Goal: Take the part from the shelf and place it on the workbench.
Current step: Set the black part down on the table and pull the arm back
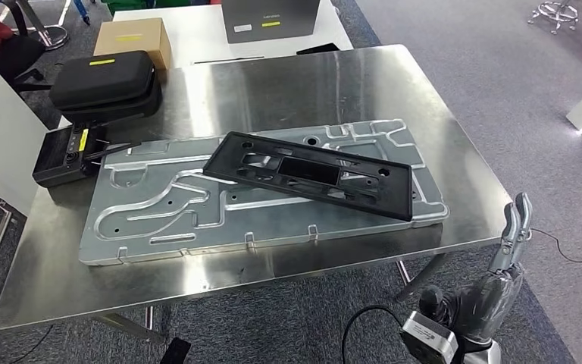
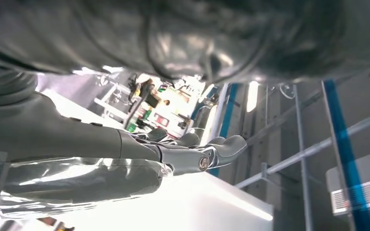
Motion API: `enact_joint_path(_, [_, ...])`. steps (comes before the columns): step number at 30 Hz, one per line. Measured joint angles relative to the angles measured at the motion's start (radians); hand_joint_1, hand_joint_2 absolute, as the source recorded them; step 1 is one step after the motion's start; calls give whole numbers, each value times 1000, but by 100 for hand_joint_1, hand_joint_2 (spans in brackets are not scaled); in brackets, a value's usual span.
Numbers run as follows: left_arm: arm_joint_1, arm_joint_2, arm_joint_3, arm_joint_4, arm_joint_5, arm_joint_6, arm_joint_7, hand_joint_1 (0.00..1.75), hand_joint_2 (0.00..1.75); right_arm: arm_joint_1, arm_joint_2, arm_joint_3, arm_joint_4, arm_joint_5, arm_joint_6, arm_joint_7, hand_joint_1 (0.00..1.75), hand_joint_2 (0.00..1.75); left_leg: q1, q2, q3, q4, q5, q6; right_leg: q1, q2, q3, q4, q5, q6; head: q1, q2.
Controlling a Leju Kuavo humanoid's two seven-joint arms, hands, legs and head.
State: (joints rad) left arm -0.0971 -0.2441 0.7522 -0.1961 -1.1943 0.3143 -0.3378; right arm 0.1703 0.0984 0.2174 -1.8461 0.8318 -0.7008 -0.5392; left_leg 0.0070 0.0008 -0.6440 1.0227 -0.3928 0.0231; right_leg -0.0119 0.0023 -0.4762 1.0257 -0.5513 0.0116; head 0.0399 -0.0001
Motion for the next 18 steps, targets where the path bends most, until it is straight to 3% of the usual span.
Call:
enact_joint_path(3, [4, 0, 4, 0, 1, 5, -1, 0, 0, 9, 8, -1, -5, -18, 0, -6, 0, 0, 1, -2, -4, -2, 16, -21, 4, 0, -9, -15, 15, -20, 1, 0])
enact_joint_path(4, [6, 1, 5, 0, 1, 5, -1, 0, 0, 10, 11, -1, -6, -20, 0, -7, 0, 0, 2, -2, -10, 6, 4, -26, 2, -1, -18, -17, 24, -29, 0, 0])
enact_joint_path(6, [9, 2, 6, 0, 1, 6, -1, 0, 0, 12, 17, -2, -7, -21, 1, -9, 0, 0, 5, -4, -34, 74, -77, -32, -1, -5, -41, -21, 46, -45, 0, 0])
enact_joint_path(8, [9, 2, 6, 0, 1, 6, -1, 0, 0, 15, 21, -2, -7, -21, 1, -10, 0, 0, 5, -3, -63, 200, -175, -36, 2, -7, -69, -20, 67, -51, 0, 0])
enact_joint_path(9, [9, 2, 6, 0, 1, 6, -1, 0, 0, 17, 22, -2, -7, -21, 1, -10, 0, 0, 5, -3, -66, 252, -196, -38, 3, -8, -83, -19, 78, -51, 0, 0])
enact_joint_path(10, [9, 2, 6, 0, 1, 6, -1, 0, 0, 18, 22, -2, -7, -22, 1, -10, 0, 0, 5, -4, -57, 277, -193, -38, 5, -8, -96, -16, 87, -50, 0, 0])
enact_joint_path(11, [9, 3, 6, 0, 1, 6, -1, 0, 0, 20, 23, -2, -7, -24, 1, -10, 0, 0, 4, -4, -30, 265, -172, -36, 6, -9, -109, -13, 95, -49, 0, 0])
enact_joint_path(13, [8, 4, 7, 0, 2, 6, -1, 0, 0, 21, 23, -2, -9, -36, 0, -11, 0, 0, 2, -4, 70, 146, -130, -26, 7, -9, -131, -3, 108, -45, -1, 0])
enact_joint_path(15, [7, 6, 8, 0, 3, 8, -1, 0, 0, 23, 24, -2, -11, -50, 0, -10, 0, 0, -3, -4, 160, 11, -132, -16, 9, -10, -143, 4, 120, -36, 0, 0])
enact_joint_path(16, [6, 7, 9, 0, 4, 8, -2, 0, 0, 24, 24, -2, -12, -54, 0, -8, 0, 0, -6, -4, 178, -24, -140, -12, 9, -11, -146, 5, 127, -31, 0, 0])
enact_joint_path(18, [8, 7, 12, 0, 8, 9, -3, 0, 0, 26, 24, -1, -12, -59, 0, 2, 0, 0, -7, -3, 175, -41, -132, -4, 8, -11, -150, 4, 140, -18, 0, 0])
